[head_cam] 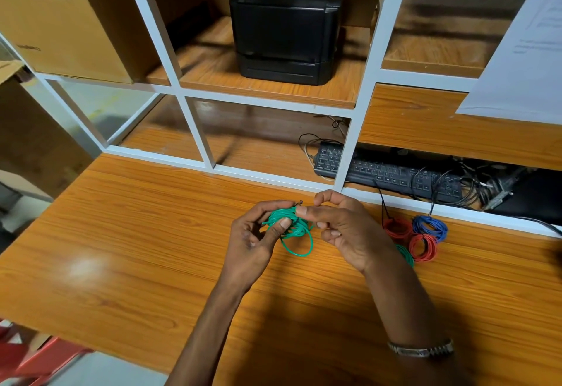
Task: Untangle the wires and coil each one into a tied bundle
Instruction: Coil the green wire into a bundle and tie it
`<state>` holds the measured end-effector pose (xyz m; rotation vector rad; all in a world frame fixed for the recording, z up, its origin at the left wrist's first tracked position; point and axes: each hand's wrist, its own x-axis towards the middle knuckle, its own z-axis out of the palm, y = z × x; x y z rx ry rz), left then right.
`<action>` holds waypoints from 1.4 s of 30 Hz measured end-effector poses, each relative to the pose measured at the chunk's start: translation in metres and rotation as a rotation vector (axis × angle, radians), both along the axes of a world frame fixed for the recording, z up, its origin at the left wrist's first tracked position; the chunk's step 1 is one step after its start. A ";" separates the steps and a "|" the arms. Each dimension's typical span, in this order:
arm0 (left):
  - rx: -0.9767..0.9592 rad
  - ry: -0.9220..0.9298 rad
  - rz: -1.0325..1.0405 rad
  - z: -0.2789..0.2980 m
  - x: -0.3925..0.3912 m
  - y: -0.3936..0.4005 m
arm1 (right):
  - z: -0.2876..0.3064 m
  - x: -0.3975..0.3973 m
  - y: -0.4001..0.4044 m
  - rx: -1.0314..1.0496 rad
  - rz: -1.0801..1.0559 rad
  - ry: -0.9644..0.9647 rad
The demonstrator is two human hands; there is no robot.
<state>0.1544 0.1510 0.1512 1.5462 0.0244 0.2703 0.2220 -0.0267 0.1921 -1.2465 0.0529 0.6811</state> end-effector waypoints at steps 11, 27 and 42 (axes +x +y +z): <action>-0.020 -0.015 -0.083 0.000 -0.002 0.002 | -0.004 0.006 -0.008 0.022 0.106 0.098; -0.053 0.002 -0.117 0.004 -0.001 0.004 | -0.009 0.007 -0.014 0.148 0.144 0.105; -0.023 0.004 -0.154 0.005 -0.002 0.007 | -0.005 0.008 -0.014 0.107 0.148 0.105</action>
